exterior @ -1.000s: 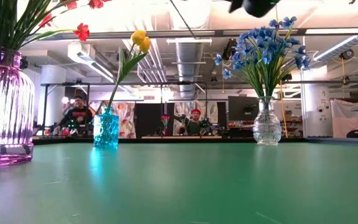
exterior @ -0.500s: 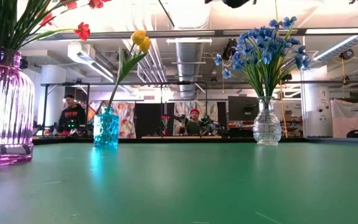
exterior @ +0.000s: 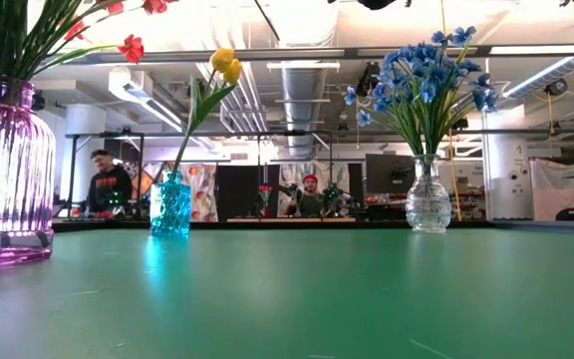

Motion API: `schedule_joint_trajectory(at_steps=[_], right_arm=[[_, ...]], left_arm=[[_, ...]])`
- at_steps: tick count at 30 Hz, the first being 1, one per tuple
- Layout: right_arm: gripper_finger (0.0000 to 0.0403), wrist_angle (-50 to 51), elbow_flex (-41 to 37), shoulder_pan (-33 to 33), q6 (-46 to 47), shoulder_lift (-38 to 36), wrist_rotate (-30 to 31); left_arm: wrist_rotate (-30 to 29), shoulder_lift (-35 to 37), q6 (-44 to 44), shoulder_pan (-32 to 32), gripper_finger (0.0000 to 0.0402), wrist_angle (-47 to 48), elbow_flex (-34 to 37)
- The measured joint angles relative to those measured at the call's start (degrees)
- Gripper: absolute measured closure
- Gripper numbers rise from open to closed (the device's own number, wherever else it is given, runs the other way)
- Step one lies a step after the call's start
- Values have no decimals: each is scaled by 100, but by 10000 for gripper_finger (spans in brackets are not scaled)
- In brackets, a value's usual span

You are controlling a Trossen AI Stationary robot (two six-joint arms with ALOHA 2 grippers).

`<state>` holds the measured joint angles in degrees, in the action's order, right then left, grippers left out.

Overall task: Sort flowers into vase by color
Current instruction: Put the yellow flower into the blue vase

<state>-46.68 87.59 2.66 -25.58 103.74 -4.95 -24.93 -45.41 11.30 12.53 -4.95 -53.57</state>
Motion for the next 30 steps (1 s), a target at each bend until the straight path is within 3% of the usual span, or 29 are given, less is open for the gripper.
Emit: schedule_joint_trajectory(at_steps=[9, 15, 22, 30], right_arm=[[385, -4, 0, 0, 4, 0, 0], [385, -9, 0, 0, 4, 0, 0], [385, -11, 0, 0, 4, 0, 0], [385, -9, 0, 2, 12, 0, 11]], left_arm=[[-214, -281, -109, -49, 125, -576, 3], [-214, -411, -69, -165, 136, -664, 5], [-215, -389, -69, -216, 203, -664, 5], [-211, -366, 82, -216, 311, -662, 7]])
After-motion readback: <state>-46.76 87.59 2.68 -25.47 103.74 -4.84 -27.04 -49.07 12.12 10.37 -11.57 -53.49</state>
